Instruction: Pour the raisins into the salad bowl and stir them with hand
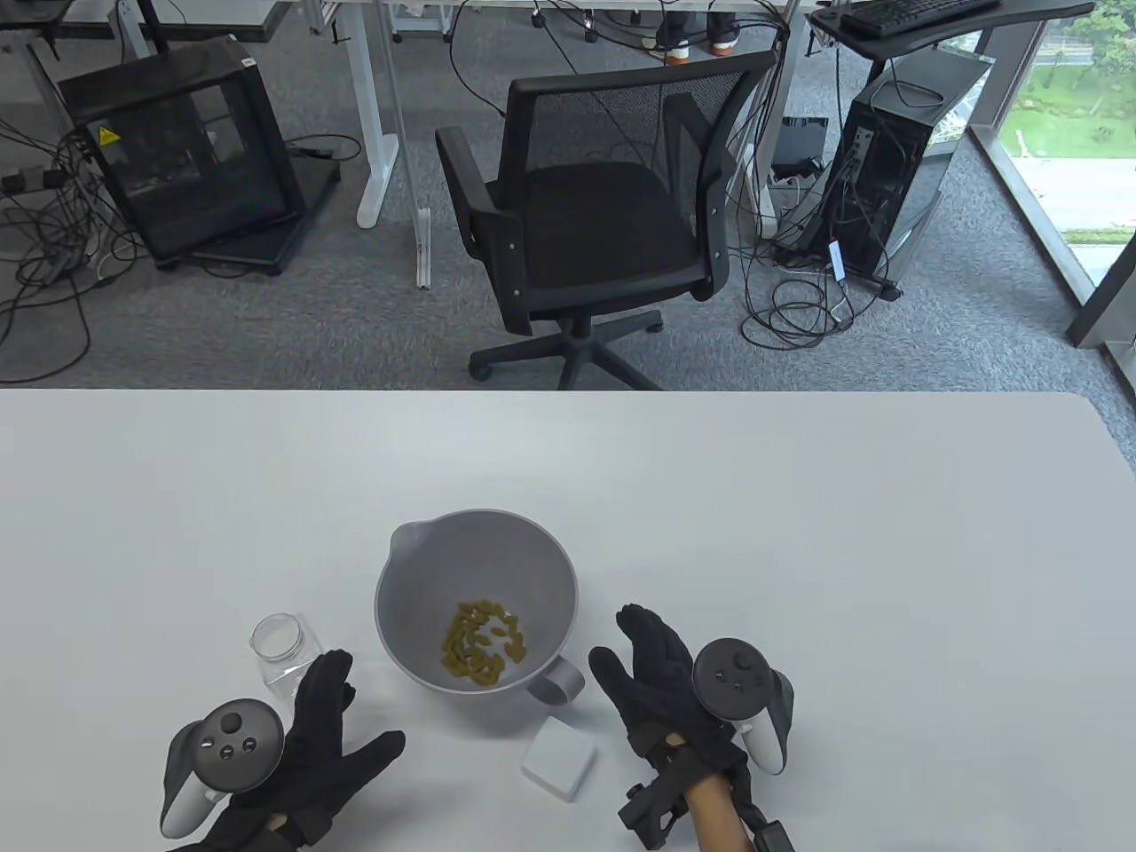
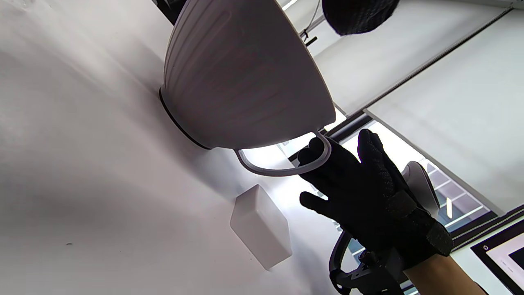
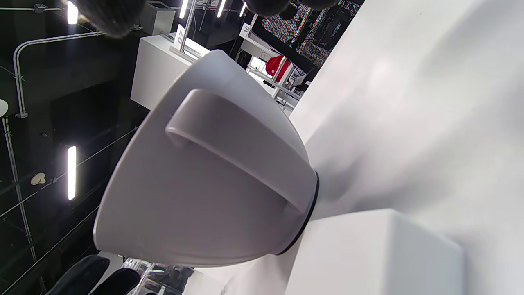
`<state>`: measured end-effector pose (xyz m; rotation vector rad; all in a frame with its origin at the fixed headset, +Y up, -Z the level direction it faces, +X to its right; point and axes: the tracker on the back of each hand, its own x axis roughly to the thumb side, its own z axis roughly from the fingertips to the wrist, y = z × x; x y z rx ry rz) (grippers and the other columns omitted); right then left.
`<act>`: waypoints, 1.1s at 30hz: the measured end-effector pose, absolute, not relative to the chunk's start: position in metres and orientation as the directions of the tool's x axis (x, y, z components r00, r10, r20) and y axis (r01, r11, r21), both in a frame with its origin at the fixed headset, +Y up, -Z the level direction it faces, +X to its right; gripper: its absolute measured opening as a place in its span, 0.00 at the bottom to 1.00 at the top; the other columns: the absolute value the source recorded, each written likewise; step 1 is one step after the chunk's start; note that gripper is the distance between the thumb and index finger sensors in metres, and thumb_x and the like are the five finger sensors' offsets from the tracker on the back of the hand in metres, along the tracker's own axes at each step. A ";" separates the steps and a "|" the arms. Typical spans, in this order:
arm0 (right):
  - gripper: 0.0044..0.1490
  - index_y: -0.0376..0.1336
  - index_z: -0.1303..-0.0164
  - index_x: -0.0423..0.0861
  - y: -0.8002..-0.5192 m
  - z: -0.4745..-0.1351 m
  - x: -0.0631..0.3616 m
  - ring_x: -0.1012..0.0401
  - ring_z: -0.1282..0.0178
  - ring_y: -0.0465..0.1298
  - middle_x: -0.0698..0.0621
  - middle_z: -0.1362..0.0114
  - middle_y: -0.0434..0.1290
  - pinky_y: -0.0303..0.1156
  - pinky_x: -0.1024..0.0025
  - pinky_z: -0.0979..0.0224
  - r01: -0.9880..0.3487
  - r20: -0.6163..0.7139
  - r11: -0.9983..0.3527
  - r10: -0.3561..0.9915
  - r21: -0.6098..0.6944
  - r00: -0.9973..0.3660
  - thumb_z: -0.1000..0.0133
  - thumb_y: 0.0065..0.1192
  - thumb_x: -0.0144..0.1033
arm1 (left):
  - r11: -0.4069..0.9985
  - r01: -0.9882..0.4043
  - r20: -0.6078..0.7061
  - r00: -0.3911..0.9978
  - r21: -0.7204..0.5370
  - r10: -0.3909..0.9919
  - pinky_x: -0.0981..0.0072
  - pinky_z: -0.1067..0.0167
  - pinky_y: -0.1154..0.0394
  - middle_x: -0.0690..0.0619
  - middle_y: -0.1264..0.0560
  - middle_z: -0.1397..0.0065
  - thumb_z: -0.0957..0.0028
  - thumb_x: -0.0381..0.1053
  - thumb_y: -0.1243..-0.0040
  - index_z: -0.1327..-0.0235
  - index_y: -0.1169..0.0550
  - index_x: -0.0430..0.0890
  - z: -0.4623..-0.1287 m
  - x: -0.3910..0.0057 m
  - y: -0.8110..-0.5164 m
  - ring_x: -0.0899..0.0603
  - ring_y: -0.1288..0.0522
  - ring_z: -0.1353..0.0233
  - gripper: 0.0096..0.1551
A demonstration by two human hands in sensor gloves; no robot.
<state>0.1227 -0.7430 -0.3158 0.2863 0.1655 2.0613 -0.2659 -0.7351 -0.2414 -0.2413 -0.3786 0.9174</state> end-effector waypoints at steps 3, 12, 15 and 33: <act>0.58 0.37 0.18 0.34 -0.744 -0.316 0.124 0.31 0.22 0.36 0.28 0.16 0.38 0.34 0.19 0.37 -0.843 0.126 -0.484 0.875 0.234 -0.468 0.39 0.40 0.68 | 0.589 -0.722 0.221 0.547 -0.363 0.807 0.11 0.36 0.53 0.23 0.74 0.24 0.35 0.64 0.47 0.27 0.75 0.34 -0.241 -0.265 -0.735 0.15 0.56 0.24 0.64; 0.58 0.37 0.18 0.34 -0.742 -0.313 0.120 0.31 0.23 0.36 0.27 0.17 0.38 0.34 0.19 0.37 -0.832 0.141 -0.501 0.866 0.240 -0.481 0.39 0.40 0.67 | 0.601 -0.719 0.223 0.559 -0.349 0.799 0.11 0.36 0.53 0.23 0.74 0.24 0.35 0.63 0.47 0.28 0.75 0.34 -0.240 -0.267 -0.734 0.15 0.56 0.24 0.64; 0.58 0.36 0.18 0.34 -0.743 -0.314 0.119 0.31 0.22 0.36 0.27 0.17 0.38 0.34 0.19 0.37 -0.828 0.139 -0.502 0.865 0.249 -0.482 0.39 0.40 0.67 | 0.596 -0.724 0.221 0.555 -0.346 0.802 0.11 0.36 0.53 0.23 0.74 0.24 0.35 0.63 0.47 0.28 0.75 0.34 -0.240 -0.267 -0.734 0.15 0.56 0.24 0.64; 0.58 0.36 0.18 0.34 -0.744 -0.314 0.120 0.31 0.23 0.35 0.27 0.17 0.37 0.34 0.20 0.36 -0.826 0.134 -0.504 0.864 0.251 -0.486 0.39 0.40 0.67 | 0.605 -0.714 0.222 0.564 -0.354 0.795 0.11 0.36 0.53 0.23 0.74 0.24 0.35 0.64 0.47 0.28 0.75 0.34 -0.240 -0.266 -0.734 0.15 0.57 0.23 0.65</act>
